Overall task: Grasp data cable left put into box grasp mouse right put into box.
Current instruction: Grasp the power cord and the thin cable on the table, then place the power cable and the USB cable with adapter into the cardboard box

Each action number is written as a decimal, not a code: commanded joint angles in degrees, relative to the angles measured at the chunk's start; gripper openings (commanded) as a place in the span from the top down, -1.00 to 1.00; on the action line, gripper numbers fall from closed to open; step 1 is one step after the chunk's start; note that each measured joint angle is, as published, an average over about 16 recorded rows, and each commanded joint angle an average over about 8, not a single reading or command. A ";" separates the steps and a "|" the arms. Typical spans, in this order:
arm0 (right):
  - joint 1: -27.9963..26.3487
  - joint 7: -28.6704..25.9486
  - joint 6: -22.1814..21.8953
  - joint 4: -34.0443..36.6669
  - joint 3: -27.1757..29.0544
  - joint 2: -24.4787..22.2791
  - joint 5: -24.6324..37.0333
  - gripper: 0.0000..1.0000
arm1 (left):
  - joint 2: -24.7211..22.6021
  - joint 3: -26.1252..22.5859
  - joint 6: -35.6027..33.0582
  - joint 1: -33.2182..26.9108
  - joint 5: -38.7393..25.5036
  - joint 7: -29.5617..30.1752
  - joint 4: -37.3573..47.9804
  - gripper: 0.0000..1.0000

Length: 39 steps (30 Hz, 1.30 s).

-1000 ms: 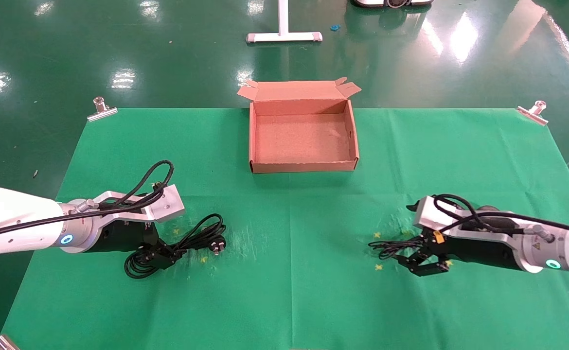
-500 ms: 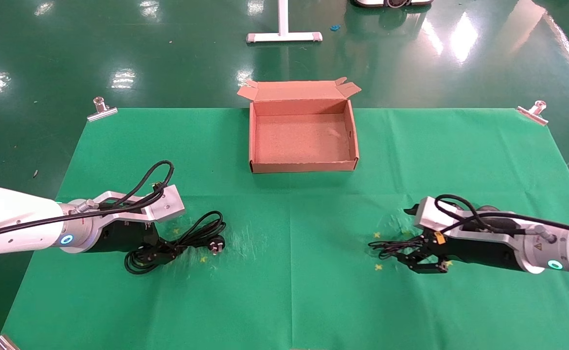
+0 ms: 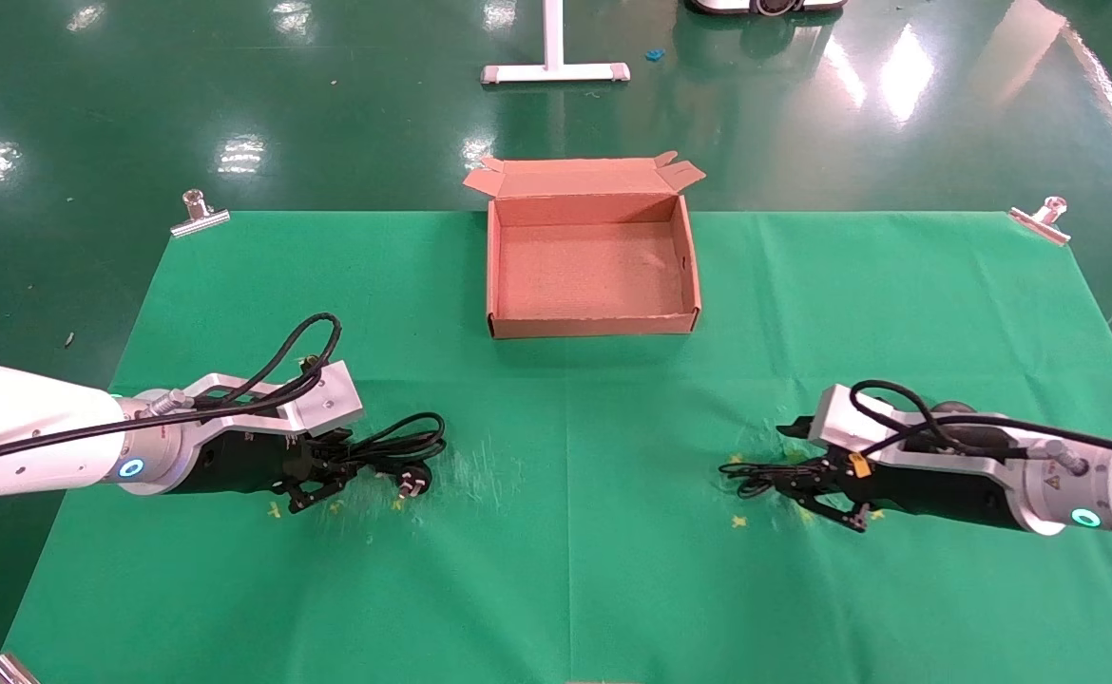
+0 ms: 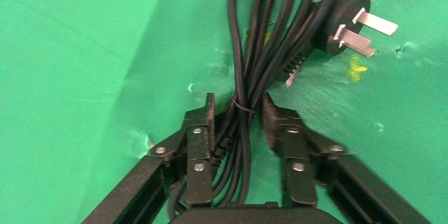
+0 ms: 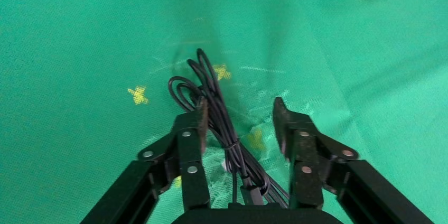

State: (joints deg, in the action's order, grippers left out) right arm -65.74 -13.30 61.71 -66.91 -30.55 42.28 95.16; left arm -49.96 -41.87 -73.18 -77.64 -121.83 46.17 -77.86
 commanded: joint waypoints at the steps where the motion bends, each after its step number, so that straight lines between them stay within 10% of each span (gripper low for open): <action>1: 0.00 -0.01 0.01 -0.01 0.00 -0.01 -0.01 1.00 | 0.00 0.00 0.00 0.00 0.01 0.00 -0.01 1.00; 25: -0.83 -0.56 0.40 0.81 0.84 -0.69 -1.21 1.00 | -0.19 0.15 -0.43 -0.63 0.88 -0.71 1.23 1.00; 39: -11.64 -0.52 -0.57 12.92 5.36 -1.43 -4.05 1.00 | -4.84 4.07 2.17 -7.40 8.76 -4.97 2.42 1.00</action>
State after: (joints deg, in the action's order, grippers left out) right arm -77.30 -13.82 61.51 -54.44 -25.20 40.60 90.95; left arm -56.35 -38.60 -69.68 -84.78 -114.41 40.37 -73.66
